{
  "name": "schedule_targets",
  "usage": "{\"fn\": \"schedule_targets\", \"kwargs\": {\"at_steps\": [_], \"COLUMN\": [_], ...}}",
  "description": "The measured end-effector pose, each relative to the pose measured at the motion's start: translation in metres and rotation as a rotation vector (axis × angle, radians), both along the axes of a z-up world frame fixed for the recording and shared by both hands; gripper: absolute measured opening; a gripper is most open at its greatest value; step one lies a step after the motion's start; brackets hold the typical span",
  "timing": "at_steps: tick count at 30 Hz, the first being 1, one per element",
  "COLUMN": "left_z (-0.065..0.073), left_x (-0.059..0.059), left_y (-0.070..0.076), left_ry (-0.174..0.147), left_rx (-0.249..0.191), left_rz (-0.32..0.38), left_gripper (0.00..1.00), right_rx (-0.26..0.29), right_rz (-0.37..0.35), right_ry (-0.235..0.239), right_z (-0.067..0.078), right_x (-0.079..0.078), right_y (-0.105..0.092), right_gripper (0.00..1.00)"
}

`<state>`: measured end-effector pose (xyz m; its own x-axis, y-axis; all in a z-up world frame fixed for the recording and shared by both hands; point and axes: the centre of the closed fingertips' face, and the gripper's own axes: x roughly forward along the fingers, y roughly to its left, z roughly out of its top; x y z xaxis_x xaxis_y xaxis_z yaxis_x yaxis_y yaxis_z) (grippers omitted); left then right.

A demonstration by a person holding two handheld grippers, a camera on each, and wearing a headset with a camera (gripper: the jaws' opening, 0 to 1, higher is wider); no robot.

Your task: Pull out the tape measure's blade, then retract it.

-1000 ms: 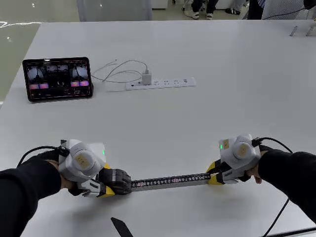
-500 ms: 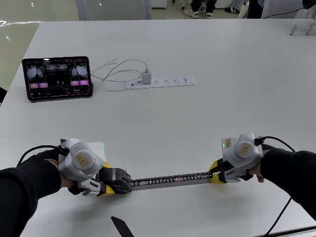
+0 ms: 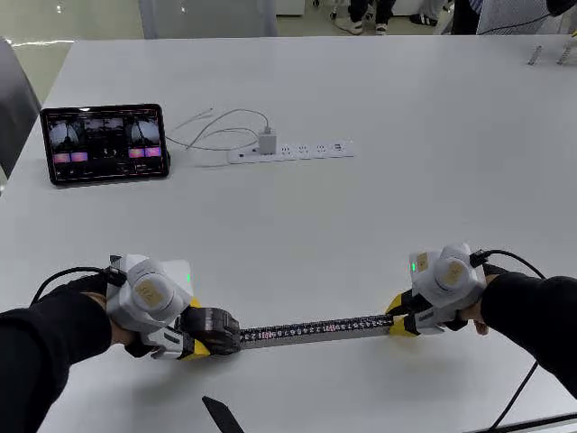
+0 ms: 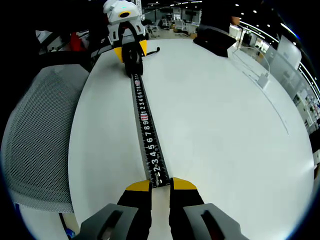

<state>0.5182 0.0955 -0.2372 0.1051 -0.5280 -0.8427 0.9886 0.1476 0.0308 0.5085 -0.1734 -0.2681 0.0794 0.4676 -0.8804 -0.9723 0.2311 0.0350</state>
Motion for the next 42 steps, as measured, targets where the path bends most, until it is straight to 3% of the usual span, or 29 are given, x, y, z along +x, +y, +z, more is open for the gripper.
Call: {"fn": "schedule_targets", "kwargs": {"at_steps": [11, 21, 35, 42], "left_z": [0.001, 0.001, 0.006, 0.014], "left_x": [0.000, 0.002, 0.002, 0.006], "left_y": [-0.002, -0.003, -0.002, 0.005], "left_ry": [-0.005, -0.007, -0.021, -0.031], "left_rx": [-0.005, -0.006, 0.025, 0.029], "left_rz": [0.003, -0.011, -0.048, -0.053], "left_gripper": [0.31, 0.31, 0.31, 0.40], "right_rx": [-0.005, -0.049, -0.071, -0.108], "right_rz": [-0.003, 0.042, 0.065, 0.113], "right_ry": [0.004, 0.003, 0.004, -0.010], "right_z": [0.000, -0.001, 0.000, 0.000], "right_x": [0.000, 0.000, -0.001, -0.005], "right_y": [0.001, 0.003, 0.003, -0.001], "right_gripper": [0.10, 0.11, 0.11, 0.16]}}
